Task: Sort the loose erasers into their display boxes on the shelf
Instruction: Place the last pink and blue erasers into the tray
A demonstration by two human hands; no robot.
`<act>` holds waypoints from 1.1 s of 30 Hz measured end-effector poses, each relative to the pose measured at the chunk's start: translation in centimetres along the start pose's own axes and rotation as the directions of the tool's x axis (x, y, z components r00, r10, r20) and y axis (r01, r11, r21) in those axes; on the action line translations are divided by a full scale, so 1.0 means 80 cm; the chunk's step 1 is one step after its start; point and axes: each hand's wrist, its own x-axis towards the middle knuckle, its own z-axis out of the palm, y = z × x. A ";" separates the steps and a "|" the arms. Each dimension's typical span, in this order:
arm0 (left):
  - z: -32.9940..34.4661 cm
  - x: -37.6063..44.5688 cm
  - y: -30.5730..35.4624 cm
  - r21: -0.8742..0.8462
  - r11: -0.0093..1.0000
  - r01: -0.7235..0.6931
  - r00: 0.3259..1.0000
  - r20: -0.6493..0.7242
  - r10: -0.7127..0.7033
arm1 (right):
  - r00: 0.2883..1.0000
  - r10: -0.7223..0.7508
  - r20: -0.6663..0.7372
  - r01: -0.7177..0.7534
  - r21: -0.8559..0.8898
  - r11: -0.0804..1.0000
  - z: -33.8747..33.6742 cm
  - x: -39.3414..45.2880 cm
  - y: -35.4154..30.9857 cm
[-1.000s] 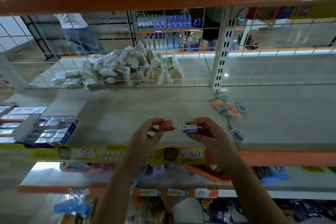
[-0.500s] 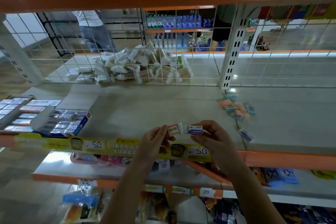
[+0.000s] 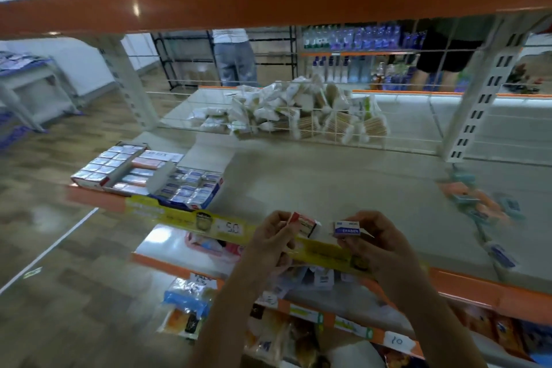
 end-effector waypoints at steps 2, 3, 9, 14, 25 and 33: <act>-0.027 -0.006 0.001 -0.008 1.000 0.020 1.000 -0.001 -0.020 | 0.999 0.012 0.041 -0.012 0.007 1.000 0.023 0.008 0.006; -0.038 -0.008 0.001 -0.012 1.000 0.025 1.000 -0.001 -0.025 | 0.998 0.019 0.054 -0.019 0.008 1.000 0.033 0.012 0.009; -0.137 -0.023 0.007 0.130 0.991 0.044 0.996 -0.077 -0.034 | 0.992 0.055 0.117 -0.050 -0.047 0.998 0.134 0.042 0.028; -0.233 -0.032 0.024 0.219 0.976 0.018 0.995 -0.095 0.003 | 0.995 0.031 0.099 -0.025 -0.064 0.998 0.224 0.070 0.049; -0.365 0.009 0.042 0.512 0.856 -0.073 0.997 0.013 0.077 | 0.998 -0.062 0.028 0.067 -0.574 0.816 0.315 0.126 0.080; -0.373 0.063 0.045 0.475 0.867 -0.150 0.988 0.107 0.112 | 0.975 -0.223 -0.013 0.108 -0.846 0.521 0.316 0.172 0.080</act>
